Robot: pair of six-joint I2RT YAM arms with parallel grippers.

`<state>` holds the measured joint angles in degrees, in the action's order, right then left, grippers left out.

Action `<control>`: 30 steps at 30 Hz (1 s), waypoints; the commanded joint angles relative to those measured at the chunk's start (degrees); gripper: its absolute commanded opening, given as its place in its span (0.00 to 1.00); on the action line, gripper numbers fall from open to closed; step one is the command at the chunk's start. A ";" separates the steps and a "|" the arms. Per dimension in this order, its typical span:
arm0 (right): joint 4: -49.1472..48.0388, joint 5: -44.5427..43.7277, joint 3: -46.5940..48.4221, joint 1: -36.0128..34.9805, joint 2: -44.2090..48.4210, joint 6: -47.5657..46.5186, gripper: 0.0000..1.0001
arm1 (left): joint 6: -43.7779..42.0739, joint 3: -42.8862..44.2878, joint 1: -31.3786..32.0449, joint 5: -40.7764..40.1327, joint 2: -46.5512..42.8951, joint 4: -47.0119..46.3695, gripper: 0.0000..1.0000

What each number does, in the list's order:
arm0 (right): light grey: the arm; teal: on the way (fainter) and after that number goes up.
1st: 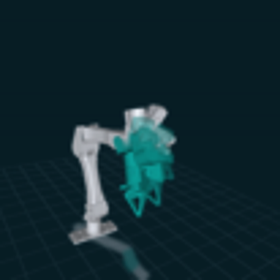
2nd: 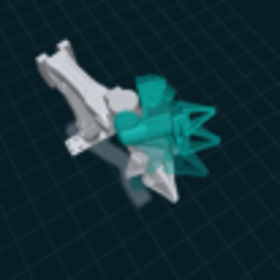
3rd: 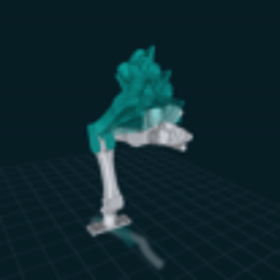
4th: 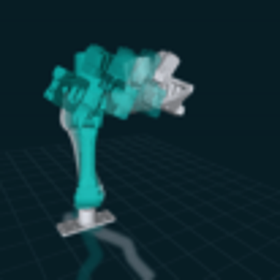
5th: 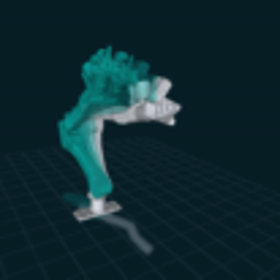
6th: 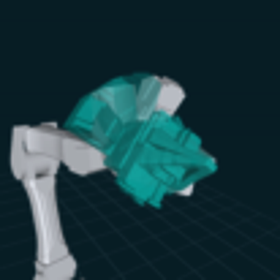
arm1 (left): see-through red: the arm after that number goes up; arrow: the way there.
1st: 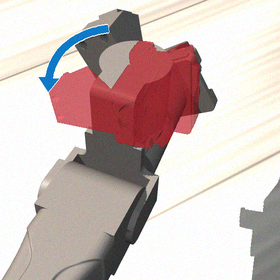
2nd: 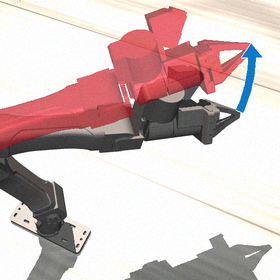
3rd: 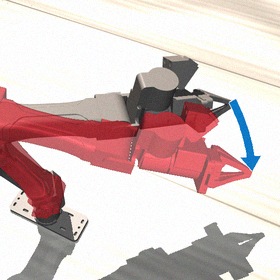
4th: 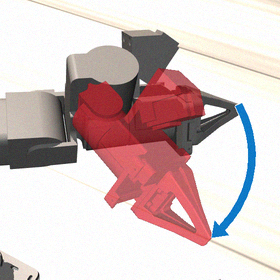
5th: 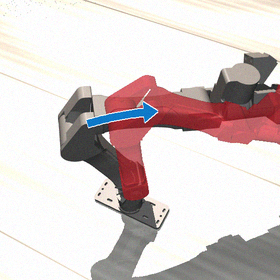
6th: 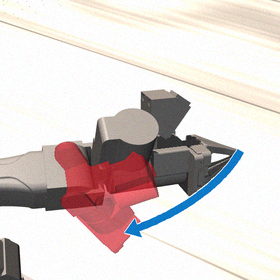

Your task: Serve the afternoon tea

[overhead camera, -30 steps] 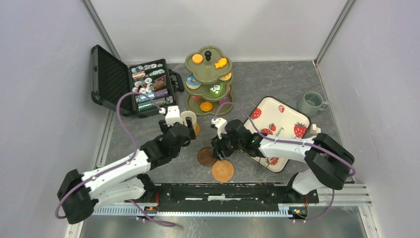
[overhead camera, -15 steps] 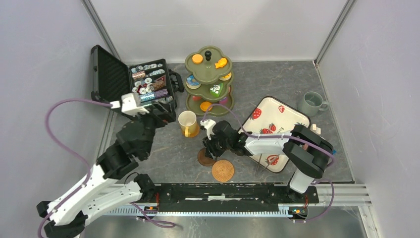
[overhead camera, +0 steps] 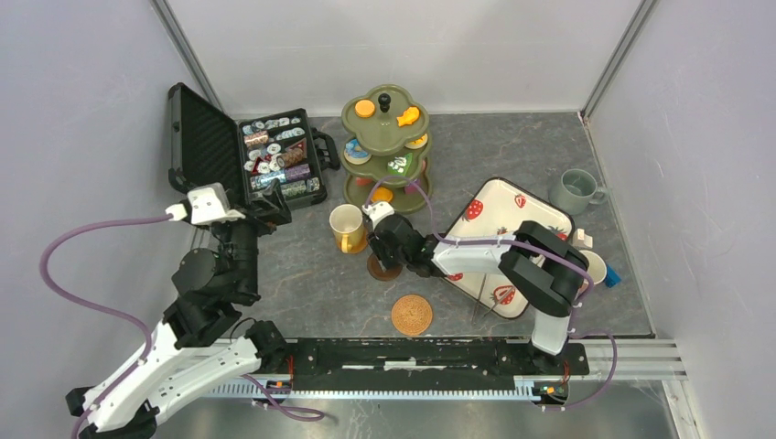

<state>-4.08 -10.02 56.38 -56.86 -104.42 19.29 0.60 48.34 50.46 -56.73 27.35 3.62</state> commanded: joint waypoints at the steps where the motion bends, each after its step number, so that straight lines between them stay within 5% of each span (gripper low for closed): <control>1: 5.69 -8.60 2.16 1.29 -3.62 -0.95 0.42 | -8.88 -2.48 -0.27 -2.16 0.10 -6.40 1.00; 30: 5.51 -7.72 8.95 5.30 -8.09 -1.84 0.48 | -9.33 -6.63 -0.43 -0.92 -2.87 -7.95 1.00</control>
<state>-5.04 -16.71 64.40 -52.23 -111.53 18.87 -6.13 41.78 50.46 -56.99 25.10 -2.42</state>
